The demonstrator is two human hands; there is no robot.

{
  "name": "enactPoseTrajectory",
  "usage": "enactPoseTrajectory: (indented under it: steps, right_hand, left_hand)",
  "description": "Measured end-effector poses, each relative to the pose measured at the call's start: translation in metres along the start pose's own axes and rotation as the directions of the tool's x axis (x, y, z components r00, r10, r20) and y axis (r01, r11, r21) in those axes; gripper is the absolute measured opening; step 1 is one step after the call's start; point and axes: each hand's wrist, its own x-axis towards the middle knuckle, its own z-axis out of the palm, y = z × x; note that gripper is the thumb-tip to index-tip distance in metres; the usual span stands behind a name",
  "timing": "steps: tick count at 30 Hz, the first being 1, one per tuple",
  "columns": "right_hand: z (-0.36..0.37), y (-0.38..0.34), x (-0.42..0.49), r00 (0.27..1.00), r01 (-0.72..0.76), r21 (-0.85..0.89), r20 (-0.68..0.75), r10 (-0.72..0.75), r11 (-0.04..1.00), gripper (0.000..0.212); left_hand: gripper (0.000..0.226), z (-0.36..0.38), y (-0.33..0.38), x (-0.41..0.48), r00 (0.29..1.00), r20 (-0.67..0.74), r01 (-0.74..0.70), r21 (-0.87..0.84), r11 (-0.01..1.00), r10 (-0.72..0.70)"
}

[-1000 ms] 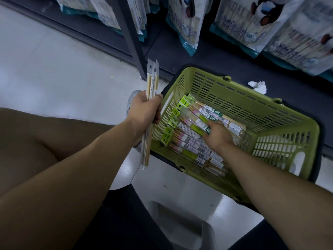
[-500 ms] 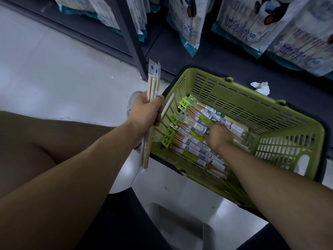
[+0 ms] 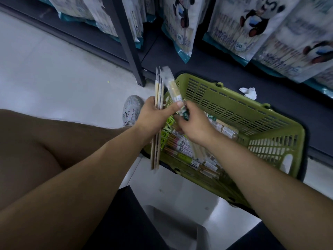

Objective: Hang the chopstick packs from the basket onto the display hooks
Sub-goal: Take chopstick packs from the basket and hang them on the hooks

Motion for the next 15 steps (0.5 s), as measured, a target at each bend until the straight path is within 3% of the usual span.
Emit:
enactPoseTrajectory:
  steps: [2, 4, 6, 8, 9, 10, 12, 15]
  right_hand:
    - [0.015, -0.015, -0.005, 0.994, 0.075, -0.054, 0.084, -0.07, 0.996, 0.044]
    - [0.023, -0.018, -0.008, 0.985, 0.103, -0.125, 0.153, -0.084, 0.987, 0.053]
    - [0.022, -0.016, -0.009, 0.98, 0.079, 0.058, 0.178, -0.088, 0.995, 0.05]
    - [0.015, -0.002, -0.006, 0.995, -0.046, 0.275, 0.093, 0.021, 0.96, 0.034]
    - [0.011, 0.01, -0.003, 0.995, -0.095, 0.288, 0.024, 0.092, 0.953, 0.024]
    - [0.007, 0.025, -0.002, 0.991, -0.122, 0.197, -0.036, 0.132, 0.973, 0.017]
    - [0.002, 0.062, -0.001, 0.984, -0.176, -0.153, -0.029, 0.174, 0.972, 0.015]
    - [0.011, 0.106, -0.007, 0.951, -0.195, -0.534, 0.102, 0.292, 0.823, 0.034]
  left_hand:
    - [0.061, 0.005, 0.004, 0.0, 0.998, -0.024, 0.061, -0.118, 0.991, -0.064]
    - [0.041, 0.005, 0.007, 0.002, 0.988, -0.121, 0.075, -0.16, 0.984, -0.095]
    - [0.023, -0.001, 0.008, 0.003, 0.975, -0.201, 0.074, -0.11, 0.991, -0.095]
    - [0.02, -0.011, 0.008, 0.005, 0.964, -0.24, 0.078, -0.137, 0.987, -0.11]
    - [0.019, -0.016, 0.008, 0.008, 0.962, -0.243, 0.08, -0.179, 0.981, -0.123]
    - [0.02, -0.021, 0.009, 0.009, 0.962, -0.238, 0.084, -0.206, 0.975, -0.133]
    - [0.024, -0.026, 0.011, 0.009, 0.971, -0.2, 0.087, -0.215, 0.973, -0.131]
    - [0.031, -0.026, 0.004, 0.007, 0.989, -0.088, 0.097, -0.227, 0.969, -0.119]
